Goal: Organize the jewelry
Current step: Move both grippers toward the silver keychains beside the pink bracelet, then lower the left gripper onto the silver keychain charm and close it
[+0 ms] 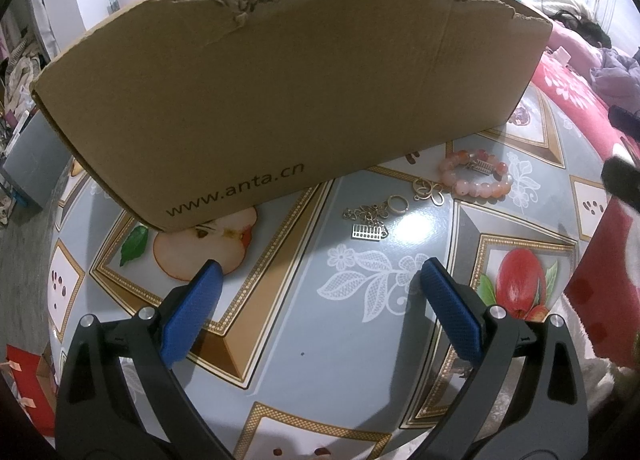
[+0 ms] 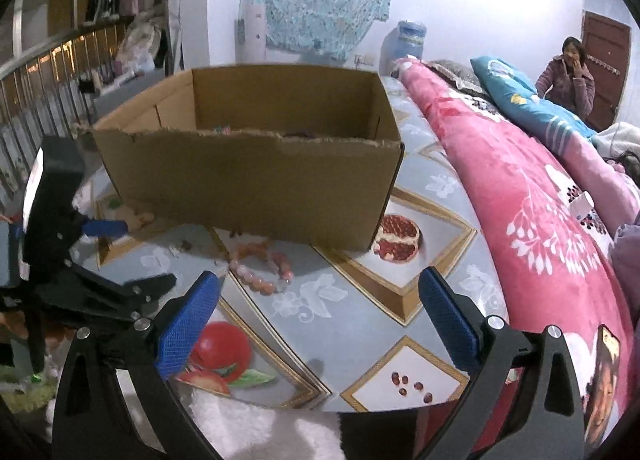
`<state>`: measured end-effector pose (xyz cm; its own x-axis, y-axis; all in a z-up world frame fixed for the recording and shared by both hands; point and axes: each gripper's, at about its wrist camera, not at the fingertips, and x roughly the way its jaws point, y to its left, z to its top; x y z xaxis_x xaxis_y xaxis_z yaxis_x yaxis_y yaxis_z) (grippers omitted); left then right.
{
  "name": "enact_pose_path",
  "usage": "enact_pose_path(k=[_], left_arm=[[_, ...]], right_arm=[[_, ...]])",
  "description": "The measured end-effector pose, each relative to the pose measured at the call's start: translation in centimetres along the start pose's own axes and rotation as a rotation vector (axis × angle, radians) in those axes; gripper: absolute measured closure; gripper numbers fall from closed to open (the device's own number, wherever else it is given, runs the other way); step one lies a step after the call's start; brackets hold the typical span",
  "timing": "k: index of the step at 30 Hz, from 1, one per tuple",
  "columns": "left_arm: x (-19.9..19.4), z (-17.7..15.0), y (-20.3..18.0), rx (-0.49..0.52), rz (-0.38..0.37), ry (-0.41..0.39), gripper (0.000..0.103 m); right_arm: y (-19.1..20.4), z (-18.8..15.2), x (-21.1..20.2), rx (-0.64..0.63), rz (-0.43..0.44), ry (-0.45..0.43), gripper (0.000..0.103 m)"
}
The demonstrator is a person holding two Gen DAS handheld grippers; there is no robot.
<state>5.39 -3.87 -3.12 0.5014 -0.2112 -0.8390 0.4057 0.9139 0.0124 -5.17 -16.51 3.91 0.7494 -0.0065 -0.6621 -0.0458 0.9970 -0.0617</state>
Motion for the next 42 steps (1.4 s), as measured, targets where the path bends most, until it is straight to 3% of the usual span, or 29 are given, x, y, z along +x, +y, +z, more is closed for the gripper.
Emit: enact_pose_path(k=[21, 24, 29, 36, 42], left_arm=[[-0.2, -0.1, 0.0, 0.006, -0.009, -0.015, 0.007], [-0.6, -0.4, 0.3, -0.008, -0.011, -0.033, 0.007], [-2.5, -0.8, 0.5, -0.003, -0.043, -0.130, 0.010], [-5.4, -0.8, 0.6, 0.028, -0.096, -0.256, 0.038], [-4.8, -0.2, -1.1, 0.115, -0.114, -0.231, 0.058]], right_arm=[[-1.5, -0.5, 1.0, 0.085, 0.092, 0.042, 0.006], [-1.7, -0.9, 1.3, 0.095, 0.125, 0.058, 0.006], [-1.6, -0.8, 1.2, 0.091, 0.175, 0.037, 0.007], [-0.9, -0.2, 1.1, 0.074, 0.228, -0.003, 0.016], [0.0, -0.8, 2.0, 0.068, 0.278, 0.026, 0.027]])
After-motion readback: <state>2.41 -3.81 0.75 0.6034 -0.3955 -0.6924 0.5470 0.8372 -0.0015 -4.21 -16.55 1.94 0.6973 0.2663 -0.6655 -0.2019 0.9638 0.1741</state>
